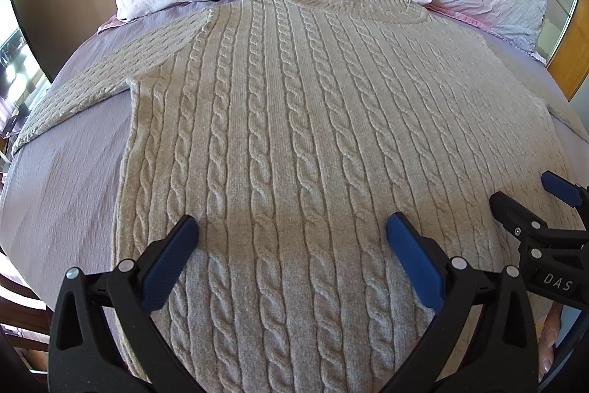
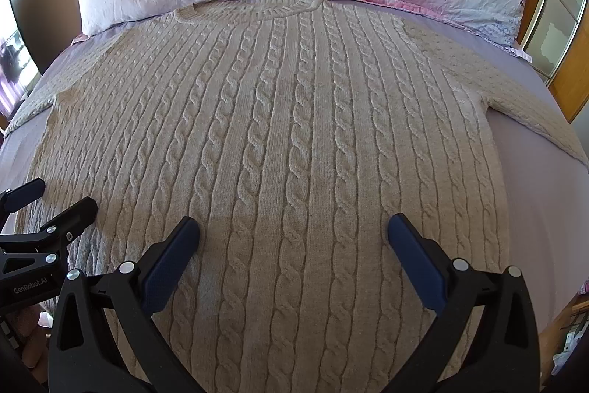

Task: Fold small clothes

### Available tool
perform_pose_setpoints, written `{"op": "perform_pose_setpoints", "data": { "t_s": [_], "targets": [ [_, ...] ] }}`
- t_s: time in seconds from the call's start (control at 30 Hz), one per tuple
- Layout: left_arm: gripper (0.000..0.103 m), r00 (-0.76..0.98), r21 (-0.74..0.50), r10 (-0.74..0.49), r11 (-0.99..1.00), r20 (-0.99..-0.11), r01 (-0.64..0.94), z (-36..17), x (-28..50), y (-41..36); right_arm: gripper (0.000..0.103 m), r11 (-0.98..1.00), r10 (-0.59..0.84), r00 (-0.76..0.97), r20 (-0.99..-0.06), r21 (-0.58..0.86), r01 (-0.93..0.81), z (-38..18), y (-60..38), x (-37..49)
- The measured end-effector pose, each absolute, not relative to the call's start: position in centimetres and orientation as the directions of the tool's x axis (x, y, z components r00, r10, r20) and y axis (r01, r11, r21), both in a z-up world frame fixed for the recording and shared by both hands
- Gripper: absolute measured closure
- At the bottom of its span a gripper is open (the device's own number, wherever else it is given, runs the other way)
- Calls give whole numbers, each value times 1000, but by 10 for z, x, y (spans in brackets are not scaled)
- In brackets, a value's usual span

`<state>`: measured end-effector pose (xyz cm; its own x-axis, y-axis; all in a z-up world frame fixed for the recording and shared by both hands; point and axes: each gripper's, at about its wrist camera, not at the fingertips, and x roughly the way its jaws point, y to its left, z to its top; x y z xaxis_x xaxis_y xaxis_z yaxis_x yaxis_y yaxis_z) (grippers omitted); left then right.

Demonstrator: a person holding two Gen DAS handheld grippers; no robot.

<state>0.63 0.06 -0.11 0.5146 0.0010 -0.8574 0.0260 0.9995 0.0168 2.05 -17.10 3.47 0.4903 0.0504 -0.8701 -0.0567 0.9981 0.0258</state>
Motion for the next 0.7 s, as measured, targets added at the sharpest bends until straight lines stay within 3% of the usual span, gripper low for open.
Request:
{"op": "perform_pose_setpoints", "data": {
  "t_s": [0.33, 0.43, 0.57, 0.63, 0.67, 0.7],
  "targets": [
    [2, 510, 17, -8, 999, -860, 45, -2, 9, 1, 1, 978, 173, 575, -800, 68, -199, 40, -191, 11],
    [2, 567, 16, -24, 998, -823, 65, -4, -1, 2, 1, 969, 231, 696, -680, 229, -97, 68, -263, 5],
    [2, 603, -20, -70, 996, -794, 90, -3, -5, 6, 1, 872, 56, 788, -614, 415, 261, 83, -408, 3],
    [2, 619, -147, -187, 982, -763, 115, 5, -4, 20, 14, 733, 8, 779, -627, 534, 422, 73, -481, 0],
    [2, 628, -197, -226, 973, -744, 117, 9, -2, 28, 30, 663, -9, 768, -640, 571, 484, 67, -509, -2],
    [2, 645, -252, -261, 962, -718, 108, 12, -1, 37, 34, 592, -28, 757, -653, 599, 539, 59, -536, -6]
  ]
}}
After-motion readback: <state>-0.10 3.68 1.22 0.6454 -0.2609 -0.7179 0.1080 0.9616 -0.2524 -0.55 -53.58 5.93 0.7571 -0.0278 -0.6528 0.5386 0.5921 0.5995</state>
